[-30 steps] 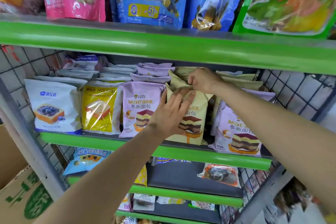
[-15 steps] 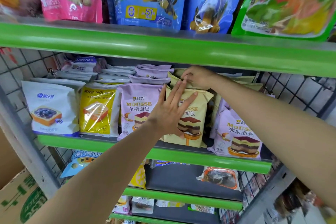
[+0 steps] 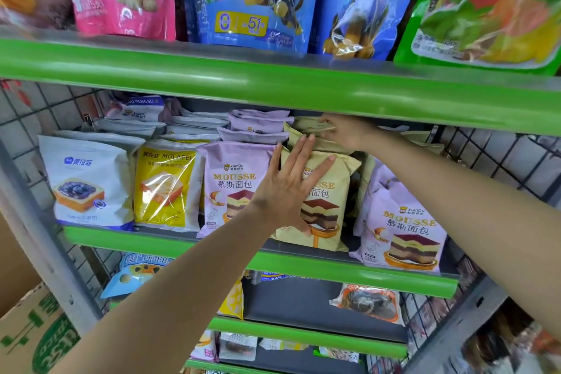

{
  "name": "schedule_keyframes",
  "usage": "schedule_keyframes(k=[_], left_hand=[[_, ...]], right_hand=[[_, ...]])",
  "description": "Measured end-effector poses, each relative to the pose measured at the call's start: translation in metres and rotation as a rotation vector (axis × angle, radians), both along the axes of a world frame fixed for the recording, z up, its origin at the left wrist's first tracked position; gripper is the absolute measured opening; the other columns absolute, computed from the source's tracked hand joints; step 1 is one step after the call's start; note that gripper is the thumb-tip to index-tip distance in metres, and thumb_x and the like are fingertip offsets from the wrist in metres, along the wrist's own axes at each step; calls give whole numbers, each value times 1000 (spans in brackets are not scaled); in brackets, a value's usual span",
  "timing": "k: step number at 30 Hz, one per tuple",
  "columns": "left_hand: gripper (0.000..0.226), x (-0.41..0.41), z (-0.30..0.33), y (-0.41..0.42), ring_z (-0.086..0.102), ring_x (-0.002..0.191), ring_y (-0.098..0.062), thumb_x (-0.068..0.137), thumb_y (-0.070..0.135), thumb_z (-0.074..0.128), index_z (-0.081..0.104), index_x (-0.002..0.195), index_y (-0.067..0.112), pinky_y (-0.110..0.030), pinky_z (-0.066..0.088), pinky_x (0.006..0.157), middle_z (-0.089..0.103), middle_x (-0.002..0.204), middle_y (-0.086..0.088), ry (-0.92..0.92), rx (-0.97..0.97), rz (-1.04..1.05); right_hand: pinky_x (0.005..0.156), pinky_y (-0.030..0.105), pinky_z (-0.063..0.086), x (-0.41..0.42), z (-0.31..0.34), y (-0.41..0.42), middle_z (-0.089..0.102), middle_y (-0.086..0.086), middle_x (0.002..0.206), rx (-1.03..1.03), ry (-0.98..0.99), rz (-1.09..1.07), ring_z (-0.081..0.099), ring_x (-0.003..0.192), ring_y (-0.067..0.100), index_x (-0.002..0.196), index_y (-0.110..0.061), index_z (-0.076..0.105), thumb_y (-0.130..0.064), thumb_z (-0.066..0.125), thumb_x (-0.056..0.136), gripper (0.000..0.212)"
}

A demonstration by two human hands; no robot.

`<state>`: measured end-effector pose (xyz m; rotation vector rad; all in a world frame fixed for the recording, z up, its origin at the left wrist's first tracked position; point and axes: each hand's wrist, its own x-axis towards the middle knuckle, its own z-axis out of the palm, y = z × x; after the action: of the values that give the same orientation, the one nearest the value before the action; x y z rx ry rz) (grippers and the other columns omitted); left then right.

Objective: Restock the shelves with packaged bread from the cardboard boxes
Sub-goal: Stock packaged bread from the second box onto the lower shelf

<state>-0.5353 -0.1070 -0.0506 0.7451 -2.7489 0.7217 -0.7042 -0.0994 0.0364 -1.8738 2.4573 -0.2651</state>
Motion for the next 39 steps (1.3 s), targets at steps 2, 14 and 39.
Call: schedule_keyframes(k=[2,14,39], left_hand=[[142,3,1,2,-20,142,-38,55,76,66,-33,141,19,-58,-5,114,-24,151,-26,27,34,-23],[108,7,10,22,-17,145,-32,75,55,66,1,151,18,-45,-11,116,-17,157,-14,223,274,-125],[102,-63,28,85,23,139,-29,75,51,69,13,145,4,-46,-2,118,29,146,-13,54,96,-71]], right_hand=[[106,28,30,4,0,3,39,13,147,42,0,29,39,133,27,139,-6,40,-27,40,101,44],[102,34,39,5,20,63,52,7,138,-111,-57,-117,48,124,26,129,-19,53,-34,29,102,39],[111,31,27,-28,-33,155,25,10,142,-35,-84,-214,23,133,29,150,-27,19,-32,83,66,106]])
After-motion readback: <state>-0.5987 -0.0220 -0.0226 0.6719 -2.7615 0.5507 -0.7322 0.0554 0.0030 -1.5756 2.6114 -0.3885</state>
